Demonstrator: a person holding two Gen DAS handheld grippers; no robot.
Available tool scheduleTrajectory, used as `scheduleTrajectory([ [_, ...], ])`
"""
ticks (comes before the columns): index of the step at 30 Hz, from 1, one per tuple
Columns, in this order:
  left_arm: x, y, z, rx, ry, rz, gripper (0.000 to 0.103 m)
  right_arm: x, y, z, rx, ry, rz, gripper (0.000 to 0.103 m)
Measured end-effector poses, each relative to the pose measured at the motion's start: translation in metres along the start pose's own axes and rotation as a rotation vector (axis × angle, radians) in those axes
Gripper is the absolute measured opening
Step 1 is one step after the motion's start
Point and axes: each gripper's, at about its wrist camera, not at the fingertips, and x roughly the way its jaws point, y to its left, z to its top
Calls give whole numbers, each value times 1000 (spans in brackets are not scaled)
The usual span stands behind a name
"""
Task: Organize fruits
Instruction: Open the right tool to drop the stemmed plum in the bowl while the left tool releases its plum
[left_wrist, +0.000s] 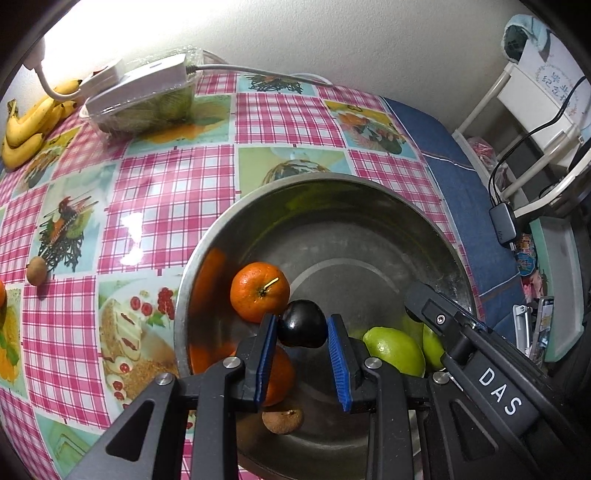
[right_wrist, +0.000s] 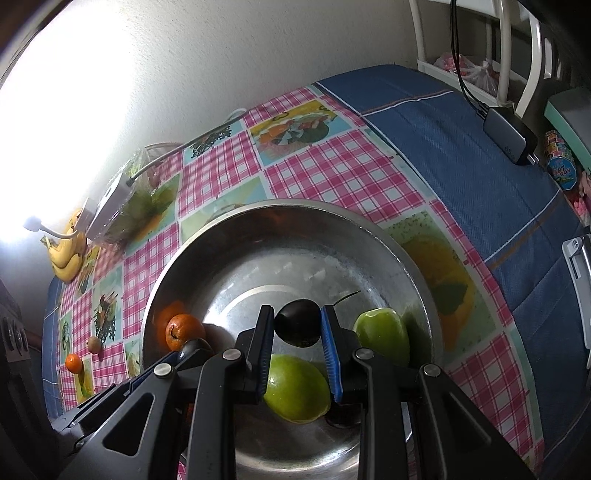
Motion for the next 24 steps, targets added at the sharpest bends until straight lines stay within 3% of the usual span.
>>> scheduleTrajectory([
  [18,2,0,1,3,-1,5,30,1,-2,1,17,9,-16,28],
  [22,3,0,1,2,-1,7,31,-2,-3,2,24,-1,-11,39],
  [24,2,0,1,2,-1,8,31,-4,-2,3,24,-4,-10,39],
])
